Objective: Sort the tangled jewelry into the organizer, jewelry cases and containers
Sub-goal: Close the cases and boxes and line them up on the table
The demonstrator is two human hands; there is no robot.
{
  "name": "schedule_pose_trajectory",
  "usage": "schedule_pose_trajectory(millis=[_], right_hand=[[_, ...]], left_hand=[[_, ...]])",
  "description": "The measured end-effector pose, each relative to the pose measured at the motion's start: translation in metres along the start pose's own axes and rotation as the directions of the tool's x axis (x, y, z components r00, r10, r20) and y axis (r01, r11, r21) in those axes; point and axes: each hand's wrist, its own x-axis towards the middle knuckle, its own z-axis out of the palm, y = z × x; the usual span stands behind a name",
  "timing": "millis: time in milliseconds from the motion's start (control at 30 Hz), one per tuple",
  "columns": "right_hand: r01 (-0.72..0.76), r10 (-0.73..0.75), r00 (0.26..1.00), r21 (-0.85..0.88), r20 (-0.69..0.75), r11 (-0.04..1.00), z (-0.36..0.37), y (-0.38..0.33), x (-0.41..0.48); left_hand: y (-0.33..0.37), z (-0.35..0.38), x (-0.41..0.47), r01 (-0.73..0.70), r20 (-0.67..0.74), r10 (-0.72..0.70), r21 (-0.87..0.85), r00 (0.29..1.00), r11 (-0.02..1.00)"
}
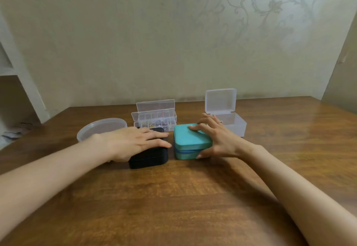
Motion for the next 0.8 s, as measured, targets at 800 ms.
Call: schedule_pose_trajectory(millis=[800], right_hand=[[-0.166,-0.009,0.965,0.639,0.262,0.751,-0.002,-0.012,-0.062]], left_hand=[[0.099,0.035,0.048,-0.240,-0.243,-0.319,-0.970,0.916,0.048]])
